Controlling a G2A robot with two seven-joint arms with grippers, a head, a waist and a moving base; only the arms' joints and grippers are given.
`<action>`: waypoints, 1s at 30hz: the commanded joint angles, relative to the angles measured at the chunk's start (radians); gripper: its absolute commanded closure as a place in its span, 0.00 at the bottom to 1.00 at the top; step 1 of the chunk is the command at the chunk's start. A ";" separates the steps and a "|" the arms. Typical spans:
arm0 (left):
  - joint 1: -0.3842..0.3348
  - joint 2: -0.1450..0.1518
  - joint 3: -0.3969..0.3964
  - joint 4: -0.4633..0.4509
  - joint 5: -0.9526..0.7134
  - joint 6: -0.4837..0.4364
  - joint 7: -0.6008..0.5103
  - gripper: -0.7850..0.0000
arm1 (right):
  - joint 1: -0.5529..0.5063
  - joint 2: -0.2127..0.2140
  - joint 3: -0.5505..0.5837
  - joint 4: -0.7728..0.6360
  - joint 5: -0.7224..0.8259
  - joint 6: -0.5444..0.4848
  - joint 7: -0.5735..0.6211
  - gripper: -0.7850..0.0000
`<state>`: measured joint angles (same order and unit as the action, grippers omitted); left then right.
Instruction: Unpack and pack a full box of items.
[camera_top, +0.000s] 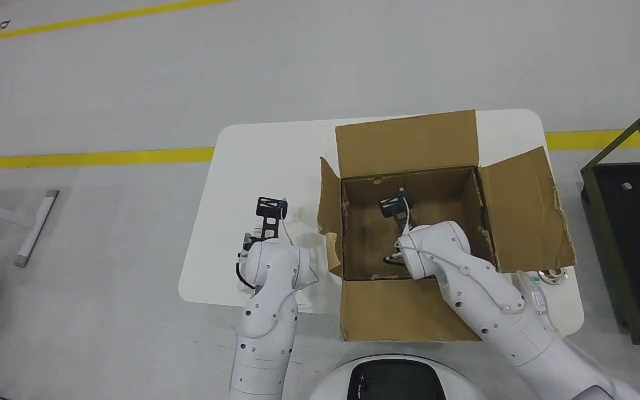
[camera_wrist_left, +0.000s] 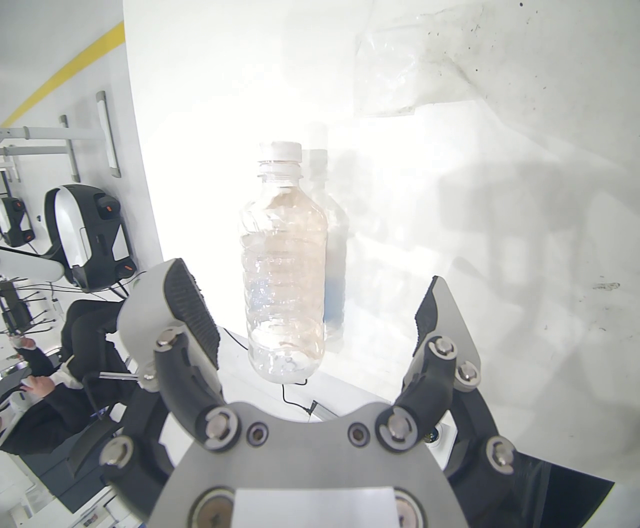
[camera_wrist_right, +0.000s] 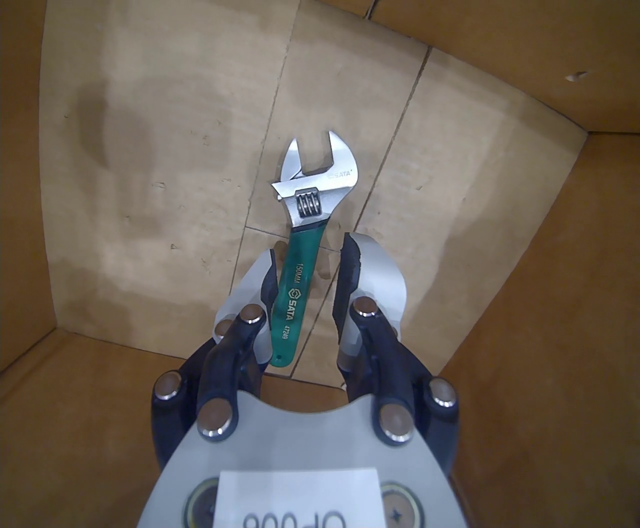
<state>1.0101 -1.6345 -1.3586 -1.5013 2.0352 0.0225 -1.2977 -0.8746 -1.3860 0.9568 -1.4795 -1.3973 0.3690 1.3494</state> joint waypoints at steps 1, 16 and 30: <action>0.000 0.000 0.000 0.000 0.000 0.000 0.000 0.00 | -0.001 -0.003 0.001 0.008 -0.002 -0.001 -0.006 0.60; 0.000 0.000 0.000 0.000 0.000 0.000 0.000 0.00 | -0.005 -0.020 0.019 0.038 -0.012 -0.004 -0.028 0.61; 0.000 0.000 0.000 0.000 0.000 0.000 0.000 0.00 | -0.007 -0.036 0.030 0.064 -0.009 -0.024 -0.033 0.62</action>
<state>1.0101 -1.6345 -1.3586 -1.5013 2.0352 0.0225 -1.2977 -0.8809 -1.4213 0.9858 -1.4169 -1.4066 0.3466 1.3151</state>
